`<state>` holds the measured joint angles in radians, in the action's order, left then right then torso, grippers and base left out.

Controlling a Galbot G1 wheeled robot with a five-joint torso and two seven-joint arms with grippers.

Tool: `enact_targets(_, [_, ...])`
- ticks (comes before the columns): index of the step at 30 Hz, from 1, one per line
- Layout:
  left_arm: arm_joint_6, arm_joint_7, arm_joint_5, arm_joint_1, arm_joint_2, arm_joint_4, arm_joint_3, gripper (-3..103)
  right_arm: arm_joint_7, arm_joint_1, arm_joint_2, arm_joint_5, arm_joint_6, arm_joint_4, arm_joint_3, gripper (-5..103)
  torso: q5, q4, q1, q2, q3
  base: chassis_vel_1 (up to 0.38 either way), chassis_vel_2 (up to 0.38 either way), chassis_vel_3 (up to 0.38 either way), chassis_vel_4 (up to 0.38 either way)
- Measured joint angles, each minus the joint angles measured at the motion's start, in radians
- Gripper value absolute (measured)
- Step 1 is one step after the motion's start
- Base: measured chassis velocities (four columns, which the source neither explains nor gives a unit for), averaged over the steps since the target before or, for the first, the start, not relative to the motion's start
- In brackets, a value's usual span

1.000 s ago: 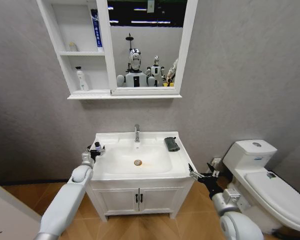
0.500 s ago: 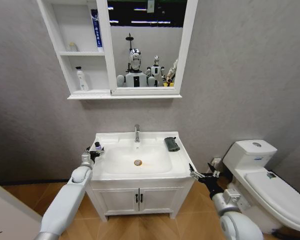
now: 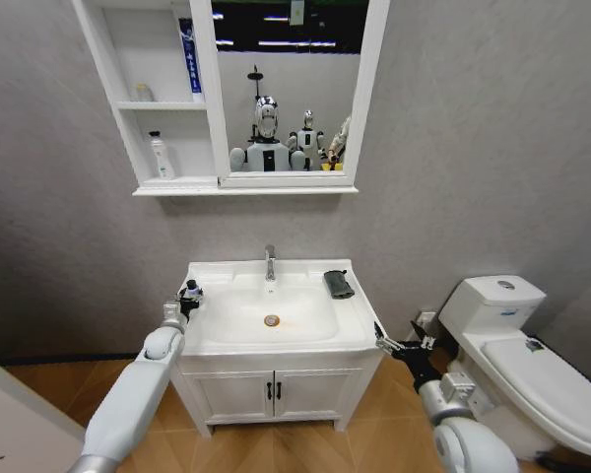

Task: Move facial cleanser and shampoo from washbasin to cabinet, then wipe washbasin with towel.

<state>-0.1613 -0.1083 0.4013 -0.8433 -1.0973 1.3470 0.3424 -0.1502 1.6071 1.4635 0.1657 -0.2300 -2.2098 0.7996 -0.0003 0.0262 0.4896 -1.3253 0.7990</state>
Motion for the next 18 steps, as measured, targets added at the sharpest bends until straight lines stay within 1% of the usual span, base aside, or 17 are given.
enact_targets(1, [0.0, 0.001, 0.001, -0.002, 0.002, 0.001, 0.001, 43, 0.0, 0.0, 0.001, 0.0, 0.0, 0.0, -0.001, 100, 0.0, 0.0, 0.0, 0.0, 0.0, 0.0, 0.0, 0.0, 0.0])
enact_targets(2, [0.0, 0.002, 0.001, -0.004, 0.003, 0.003, 0.001, 43, 0.0, 0.0, 0.001, 0.0, 0.0, 0.0, -0.001, 100, 0.0, 0.0, 0.0, 0.0, 0.0, 0.0, 0.0, 0.0, 0.0])
enact_targets(6, [0.0, 0.003, 0.002, -0.008, 0.005, 0.007, 0.003, 43, 0.001, -0.001, 0.001, 0.0, 0.0, 0.0, -0.001, 100, 0.0, 0.0, 0.0, 0.0, 0.0, 0.0, 0.0, 0.0, 0.0])
enact_targets(9, [-0.004, -0.004, 0.008, -0.016, 0.01, 0.032, 0.005, 43, 0.001, -0.001, 0.001, 0.001, 0.001, 0.0, -0.001, 100, -0.0003, -0.0002, 0.0, 0.0, 0.0, 0.0, 0.0, 0.0, 0.0])
enact_targets(10, [-0.013, -0.015, 0.018, -0.023, 0.017, 0.064, 0.007, 43, 0.001, 0.001, 0.001, 0.001, 0.001, 0.0, -0.001, 100, -0.0003, -0.0001, 0.0, 0.0, 0.0, 0.0, 0.0, 0.0, 0.0])
enact_targets(11, [-0.029, -0.036, 0.041, -0.035, 0.035, 0.121, 0.009, 43, 0.002, 0.002, 0.001, 0.001, 0.003, 0.0, -0.001, 100, 0.0, 0.0, 0.0, 0.0, 0.0, 0.0, 0.0, 0.0, 0.0])
enact_targets(12, [-0.029, -0.036, 0.041, -0.035, 0.035, 0.121, 0.009, 43, 0.002, 0.002, 0.001, 0.001, 0.003, 0.0, -0.001, 100, 0.0, 0.0, 0.0, 0.0, 0.0, 0.0, 0.0, 0.0, 0.0])
enact_targets(13, [-0.043, -0.053, 0.055, -0.044, 0.048, 0.163, 0.012, 43, 0.002, 0.002, 0.001, 0.001, 0.005, 0.002, -0.001, 100, -0.0002, 0.0, 0.0, 0.0, 0.0, 0.0, 0.0, 0.0, 0.0])
enact_targets(14, [-0.067, -0.084, 0.073, -0.055, 0.073, 0.225, 0.019, 43, 0.002, 0.003, 0.001, 0.001, 0.006, 0.003, -0.002, 100, -0.0002, 0.0001, 0.0, 0.0, 0.0, 0.0, 0.0, 0.0, 0.0])
enact_targets(15, [-0.067, -0.084, 0.073, -0.055, 0.073, 0.225, 0.019, 43, 0.002, 0.003, 0.001, 0.001, 0.006, 0.003, -0.002, 100, -0.0002, 0.0001, 0.0, 0.0, 0.0, 0.0, 0.0, 0.0, 0.0])
enact_targets(16, [-0.092, -0.121, 0.092, -0.063, 0.1, 0.284, 0.024, 43, 0.002, 0.003, 0.001, 0.001, 0.007, 0.003, -0.004, 100, -0.0003, 0.0, 0.0, 0.0, 0.0, 0.0, 0.0, 0.0, 0.0])
enact_targets(17, [-0.136, -0.17, 0.125, -0.071, 0.135, 0.362, 0.033, 43, 0.002, 0.003, 0.002, 0.0, 0.007, 0.003, -0.007, 100, -0.0001, -0.0001, 0.0, 0.0, 0.0, 0.0, 0.0, 0.0, 0.0])
enact_targets(18, [-0.177, -0.204, 0.166, -0.075, 0.17, 0.432, 0.039, 43, 0.002, 0.002, 0.003, 0.0, 0.007, 0.004, -0.009, 100, -0.0002, -0.0003, 0.0, 0.0, 0.0, 0.0, 0.0, 0.0, 0.0])
